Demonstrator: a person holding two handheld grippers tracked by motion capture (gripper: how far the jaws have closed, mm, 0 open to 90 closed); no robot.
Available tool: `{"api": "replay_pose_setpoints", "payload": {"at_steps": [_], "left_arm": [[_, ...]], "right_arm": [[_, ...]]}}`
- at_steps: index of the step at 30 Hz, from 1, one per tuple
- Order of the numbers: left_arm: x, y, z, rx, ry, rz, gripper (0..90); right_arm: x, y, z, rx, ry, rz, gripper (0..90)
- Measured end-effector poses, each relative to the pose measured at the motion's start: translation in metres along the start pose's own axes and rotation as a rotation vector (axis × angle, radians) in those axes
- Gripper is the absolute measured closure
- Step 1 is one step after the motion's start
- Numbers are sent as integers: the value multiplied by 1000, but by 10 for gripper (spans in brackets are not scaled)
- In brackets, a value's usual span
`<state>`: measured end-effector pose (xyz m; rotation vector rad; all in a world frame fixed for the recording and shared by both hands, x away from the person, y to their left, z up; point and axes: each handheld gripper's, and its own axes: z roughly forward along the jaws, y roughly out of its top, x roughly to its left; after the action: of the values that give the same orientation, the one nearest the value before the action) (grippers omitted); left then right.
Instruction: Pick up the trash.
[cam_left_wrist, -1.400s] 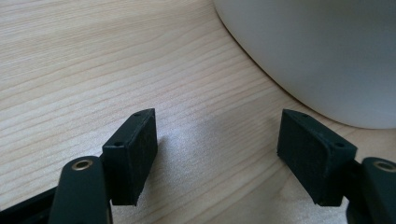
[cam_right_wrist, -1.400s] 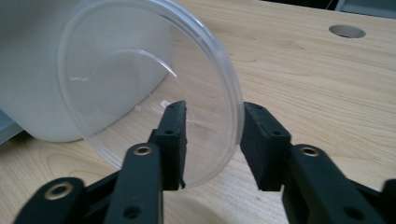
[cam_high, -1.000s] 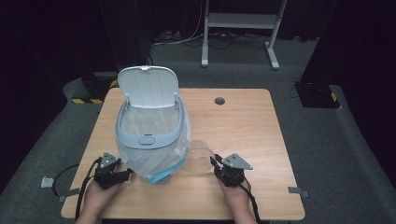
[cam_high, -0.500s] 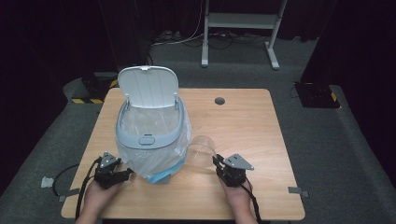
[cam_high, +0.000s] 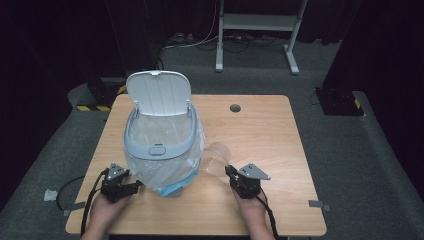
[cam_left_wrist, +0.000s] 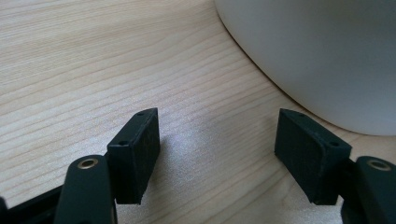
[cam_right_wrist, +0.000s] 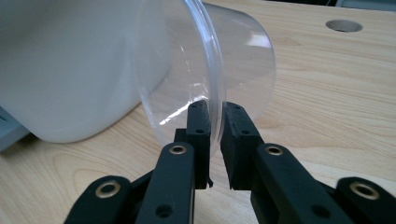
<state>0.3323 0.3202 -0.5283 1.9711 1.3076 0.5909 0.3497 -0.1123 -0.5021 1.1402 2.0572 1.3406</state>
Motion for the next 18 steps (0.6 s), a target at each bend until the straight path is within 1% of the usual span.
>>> {"api": "replay_pose_setpoints", "payload": {"at_steps": [6,7,8,9,10,11,12,14,18], "left_arm": [[0,0,0,1,1,0,309],[0,0,0,1,1,0,309],[0,0,0,2,1,0,310],[0,0,0,2,1,0,309],[0,0,0,0,2,-2,309],[0,0,0,0,2,-2,308],[0,0,-1,0,3,-1,308],[0,-1,-1,-1,2,-2,307],[0,-1,-1,3,2,5,304]], "right_arm": [[4,5,-8,-29,-13,-25,837],[4,5,-8,-29,-13,-25,837],[4,7,-10,-44,-23,-25,838],[4,7,-10,-44,-23,-25,838],[3,9,-13,-59,-32,-24,838],[3,9,-13,-59,-32,-24,838],[2,11,-16,-74,-39,-23,838],[1,13,-19,-88,-45,-23,838],[2,17,-25,-116,-67,-52,838]]}}
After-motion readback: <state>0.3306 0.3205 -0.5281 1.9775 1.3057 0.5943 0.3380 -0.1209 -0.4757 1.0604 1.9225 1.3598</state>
